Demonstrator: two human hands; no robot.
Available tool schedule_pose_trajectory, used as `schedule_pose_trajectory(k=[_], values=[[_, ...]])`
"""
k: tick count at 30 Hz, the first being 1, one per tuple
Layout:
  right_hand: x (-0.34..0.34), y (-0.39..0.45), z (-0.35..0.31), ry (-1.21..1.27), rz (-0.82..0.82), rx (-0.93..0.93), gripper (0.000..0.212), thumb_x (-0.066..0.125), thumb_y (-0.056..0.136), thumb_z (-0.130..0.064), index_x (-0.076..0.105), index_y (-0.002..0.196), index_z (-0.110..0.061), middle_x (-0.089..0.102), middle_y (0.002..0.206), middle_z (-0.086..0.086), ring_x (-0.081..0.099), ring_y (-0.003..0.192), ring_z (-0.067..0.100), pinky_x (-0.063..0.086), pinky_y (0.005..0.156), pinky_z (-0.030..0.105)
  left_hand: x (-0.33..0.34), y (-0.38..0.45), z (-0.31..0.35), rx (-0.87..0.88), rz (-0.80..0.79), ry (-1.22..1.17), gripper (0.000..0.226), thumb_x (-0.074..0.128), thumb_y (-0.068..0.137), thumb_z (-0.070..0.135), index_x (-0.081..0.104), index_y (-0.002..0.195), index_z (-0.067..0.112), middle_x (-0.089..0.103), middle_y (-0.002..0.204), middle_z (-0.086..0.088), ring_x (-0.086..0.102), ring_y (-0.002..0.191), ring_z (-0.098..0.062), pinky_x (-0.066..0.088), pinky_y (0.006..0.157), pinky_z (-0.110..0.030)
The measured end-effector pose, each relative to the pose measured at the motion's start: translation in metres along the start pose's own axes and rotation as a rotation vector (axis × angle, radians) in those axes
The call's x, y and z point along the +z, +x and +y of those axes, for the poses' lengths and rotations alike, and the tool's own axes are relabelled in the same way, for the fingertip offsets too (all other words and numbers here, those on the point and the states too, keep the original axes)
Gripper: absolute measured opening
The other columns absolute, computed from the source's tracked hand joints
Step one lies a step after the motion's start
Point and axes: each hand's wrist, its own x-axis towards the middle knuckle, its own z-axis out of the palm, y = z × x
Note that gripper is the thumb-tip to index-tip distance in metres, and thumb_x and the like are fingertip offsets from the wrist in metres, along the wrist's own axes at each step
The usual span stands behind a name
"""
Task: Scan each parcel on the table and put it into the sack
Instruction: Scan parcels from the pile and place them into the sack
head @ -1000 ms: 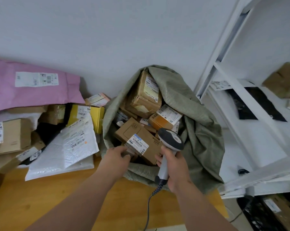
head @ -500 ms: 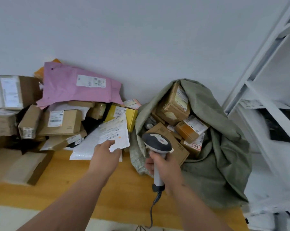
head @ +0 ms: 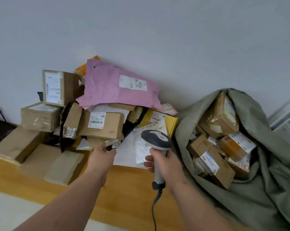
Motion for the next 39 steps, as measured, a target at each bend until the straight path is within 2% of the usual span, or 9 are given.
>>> schedule_pose_trajectory(k=[3,8,12,17,21,24,31,34,39], values=[[0.045,0.022,-0.002,-0.021,-0.009,0.01,0.015,0.066,0.093,-0.025,0.065,0.106,-0.017,0.075,0.099,0.005,0.075,0.08,0.016,0.06,0.067,0.029,-0.029,0.037,-0.001,-0.011,0.006,0.014,0.044,0.054,0.099,0.022,0.044,0.141,0.015,0.051,0.1,0.002,0.048,0.085,-0.017,0.04,0.073,-0.032],[0.099,0.055,-0.005,-0.024,-0.03,0.008,0.014,0.071,0.087,-0.034,0.065,0.1,-0.033,0.069,0.103,0.0,0.065,0.097,0.021,0.055,0.089,0.042,-0.057,0.088,0.001,-0.037,-0.089,0.008,0.051,0.058,0.096,0.029,0.041,0.144,0.028,0.051,0.114,0.003,0.047,0.106,-0.022,0.04,0.089,-0.04],[0.129,0.077,-0.005,0.073,-0.052,0.075,0.025,0.076,0.084,-0.031,0.07,0.108,-0.029,0.074,0.108,0.001,0.067,0.103,0.024,0.054,0.093,0.044,-0.065,0.114,-0.003,-0.083,-0.181,0.029,0.066,0.057,0.096,0.027,0.026,0.152,0.042,0.05,0.14,-0.002,0.046,0.124,-0.027,0.037,0.103,-0.044],[0.142,0.09,-0.003,0.142,-0.053,0.091,0.024,0.073,0.086,-0.021,0.071,0.11,-0.022,0.076,0.102,0.001,0.07,0.097,0.021,0.055,0.08,0.035,-0.066,0.129,-0.002,-0.089,-0.269,0.054,0.069,0.055,0.099,0.028,0.018,0.153,0.046,0.042,0.15,-0.005,0.043,0.131,-0.029,0.035,0.109,-0.04],[0.14,0.091,-0.005,0.145,-0.088,0.098,0.038,0.078,0.073,-0.03,0.072,0.109,-0.021,0.076,0.101,0.004,0.07,0.098,0.026,0.055,0.086,0.044,-0.064,0.132,-0.006,-0.091,-0.306,0.003,0.07,0.058,0.096,0.031,0.019,0.151,0.05,0.037,0.154,0.0,0.04,0.136,-0.027,0.033,0.115,-0.048],[0.135,0.089,-0.007,0.125,-0.101,0.088,0.037,0.078,0.07,-0.031,0.072,0.105,-0.022,0.075,0.093,0.001,0.068,0.089,0.021,0.052,0.077,0.037,-0.059,0.127,-0.007,-0.088,-0.321,-0.034,0.07,0.058,0.096,0.03,0.02,0.151,0.05,0.037,0.155,0.003,0.038,0.138,-0.025,0.031,0.116,-0.049],[0.115,0.075,-0.011,0.13,-0.037,-0.007,0.035,0.078,0.068,-0.033,0.074,0.101,-0.022,0.077,0.093,-0.002,0.069,0.094,0.021,0.053,0.081,0.037,-0.046,0.105,0.002,-0.065,-0.336,-0.079,0.064,0.058,0.097,0.029,0.028,0.152,0.044,0.043,0.15,0.007,0.04,0.137,-0.021,0.032,0.116,-0.046],[0.1,0.069,-0.008,0.149,0.004,-0.02,0.038,0.075,0.062,-0.036,0.074,0.098,-0.022,0.075,0.089,-0.004,0.067,0.092,0.02,0.051,0.078,0.035,-0.033,0.088,0.005,-0.09,-0.371,-0.229,0.058,0.056,0.1,0.023,0.034,0.15,0.037,0.05,0.143,0.004,0.049,0.129,-0.021,0.042,0.107,-0.042],[0.067,0.053,-0.002,0.233,0.03,-0.021,0.021,0.078,0.079,-0.022,0.071,0.099,-0.017,0.072,0.08,-0.007,0.063,0.082,0.015,0.048,0.071,0.032,-0.011,0.068,0.01,-0.376,-0.239,-0.745,0.032,0.062,0.096,0.018,0.057,0.128,0.013,0.064,0.122,-0.013,0.069,0.099,-0.032,0.059,0.063,-0.036]])
